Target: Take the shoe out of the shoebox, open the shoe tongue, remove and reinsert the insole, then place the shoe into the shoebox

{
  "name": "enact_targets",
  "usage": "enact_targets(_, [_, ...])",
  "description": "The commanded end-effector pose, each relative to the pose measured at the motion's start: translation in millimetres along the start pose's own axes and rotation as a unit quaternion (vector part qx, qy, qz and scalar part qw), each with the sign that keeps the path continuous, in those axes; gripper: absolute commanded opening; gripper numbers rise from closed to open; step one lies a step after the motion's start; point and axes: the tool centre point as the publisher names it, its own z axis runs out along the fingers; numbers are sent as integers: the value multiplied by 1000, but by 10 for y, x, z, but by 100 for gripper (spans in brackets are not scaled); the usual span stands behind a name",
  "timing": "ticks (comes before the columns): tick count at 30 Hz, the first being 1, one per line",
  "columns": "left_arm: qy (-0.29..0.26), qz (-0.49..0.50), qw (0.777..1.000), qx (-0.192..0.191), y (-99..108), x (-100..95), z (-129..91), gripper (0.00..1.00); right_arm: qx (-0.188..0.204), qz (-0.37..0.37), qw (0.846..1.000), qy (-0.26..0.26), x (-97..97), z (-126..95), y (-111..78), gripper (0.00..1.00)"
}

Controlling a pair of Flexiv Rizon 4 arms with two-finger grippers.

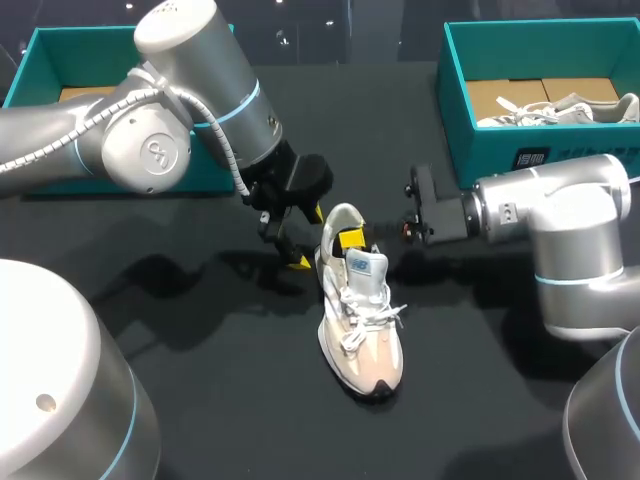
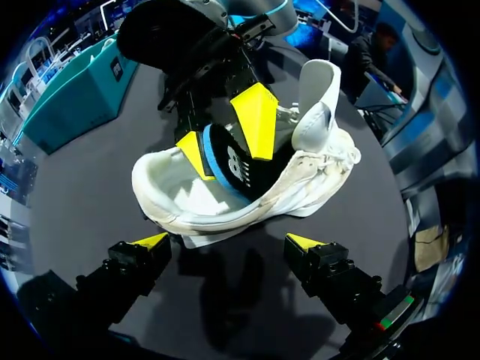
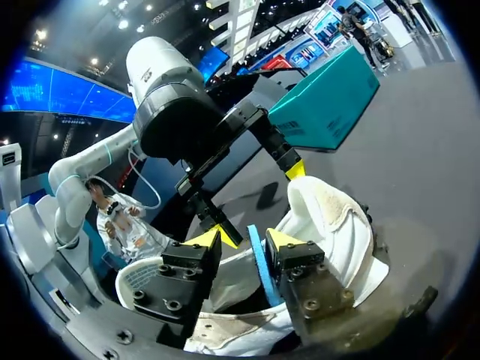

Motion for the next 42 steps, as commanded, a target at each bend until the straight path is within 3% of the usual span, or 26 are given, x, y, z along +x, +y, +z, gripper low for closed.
enact_targets(1, [-1, 4, 1000, 0, 21, 55, -97, 100, 7, -1, 1000, -8, -2, -9, 86, 47])
enact_targets(7, [-4, 8, 1000, 0, 56, 78, -204, 100, 5, -8, 1000, -18, -12, -102, 142, 48])
enact_targets(14, [-2, 19, 1000, -2, 84, 94, -303, 100, 12, 0, 998, -56, -30, -355, 160, 48])
enact_targets(21, [14, 36, 999, -7, 211, 132, -487, 100, 41, 32, 994, -98, -128, -615, 118, 47])
enact_targets(25, [23, 44, 999, -18, 349, 156, -624, 100, 64, 51, 987, -135, -138, -868, 121, 46])
enact_targets(36, [69, 72, 994, -37, 692, 250, -995, 100, 162, 92, 963, -196, -69, -1310, 233, 45])
enact_targets(40, [85, 81, 992, -35, 790, 278, -1150, 100, 218, 112, 949, -200, -60, -1397, 288, 45])
enact_targets(42, [92, 85, 991, -34, 836, 298, -1229, 100, 258, 124, 934, -215, -42, -1425, 300, 45])
